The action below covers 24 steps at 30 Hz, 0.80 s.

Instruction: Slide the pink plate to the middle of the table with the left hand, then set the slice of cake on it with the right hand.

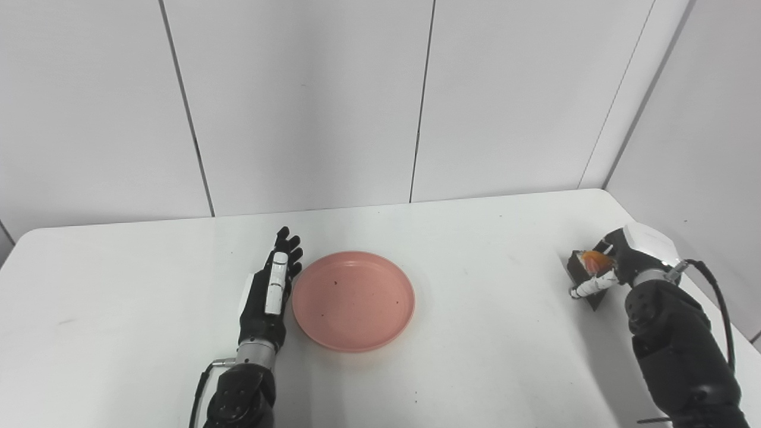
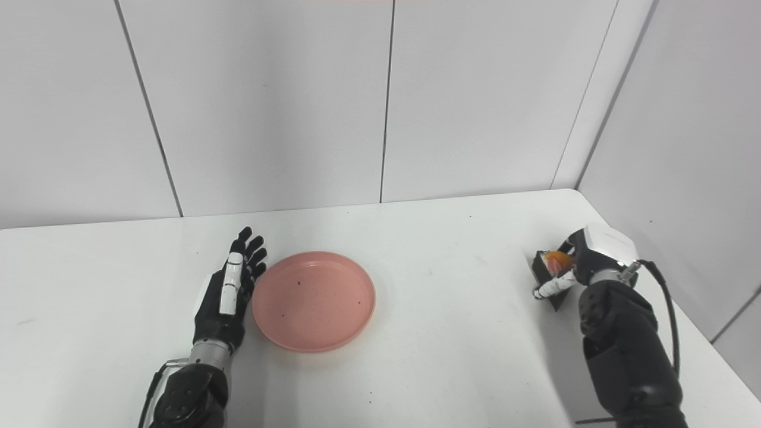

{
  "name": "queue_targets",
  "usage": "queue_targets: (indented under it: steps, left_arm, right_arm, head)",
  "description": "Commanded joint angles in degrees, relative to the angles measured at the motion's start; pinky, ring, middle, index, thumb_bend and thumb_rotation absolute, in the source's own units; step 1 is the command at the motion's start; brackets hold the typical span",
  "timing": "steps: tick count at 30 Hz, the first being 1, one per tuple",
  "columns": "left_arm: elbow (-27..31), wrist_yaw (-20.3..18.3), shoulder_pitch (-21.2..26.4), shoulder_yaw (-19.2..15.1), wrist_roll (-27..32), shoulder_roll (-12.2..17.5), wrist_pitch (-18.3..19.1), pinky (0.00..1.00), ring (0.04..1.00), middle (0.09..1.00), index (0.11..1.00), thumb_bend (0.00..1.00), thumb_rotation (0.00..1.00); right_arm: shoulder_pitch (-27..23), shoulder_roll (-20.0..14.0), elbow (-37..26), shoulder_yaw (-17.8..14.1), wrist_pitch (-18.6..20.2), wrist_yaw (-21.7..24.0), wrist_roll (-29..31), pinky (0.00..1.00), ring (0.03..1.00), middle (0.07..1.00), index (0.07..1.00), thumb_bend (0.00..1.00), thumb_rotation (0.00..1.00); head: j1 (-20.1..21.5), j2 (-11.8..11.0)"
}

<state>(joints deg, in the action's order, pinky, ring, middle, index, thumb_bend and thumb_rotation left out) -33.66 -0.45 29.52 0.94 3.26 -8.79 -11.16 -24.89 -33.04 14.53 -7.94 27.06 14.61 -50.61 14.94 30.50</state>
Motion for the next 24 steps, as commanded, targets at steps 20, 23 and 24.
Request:
queue_targets:
  steps: [20, 23, 24]
  left_arm:
    - [-2.02, 3.63, -0.87, 0.56, -1.61, -2.9, -0.46, 0.96, 0.964, 0.971, 0.966, 0.66, 1.0]
    - [-1.71, 3.85, -1.08, 0.78, -2.02, -3.04, -0.71, 0.96, 0.965, 0.97, 0.962, 0.64, 1.0]
    - [-1.56, 3.85, -1.14, 0.93, -2.16, -3.03, -0.69, 0.96, 0.966, 0.971, 0.964, 0.64, 1.0]
  right_arm:
    - [0.0, 0.03, -12.62, 3.9, -13.34, -9.82, 19.78, 0.24, 0.33, 0.444, 0.496, 0.53, 0.0]
    - [-0.49, 1.14, -15.84, 6.32, -12.88, -8.46, 20.27, 0.28, 0.374, 0.475, 0.49, 0.53, 0.0]
    - [-0.66, 1.22, -16.97, 7.39, -12.9, -7.55, 20.27, 0.27, 0.372, 0.472, 0.492, 0.53, 0.0]
  head:
    - [-13.11, 0.48]
    - [-13.69, 0.5]
    - [-14.16, 0.5]
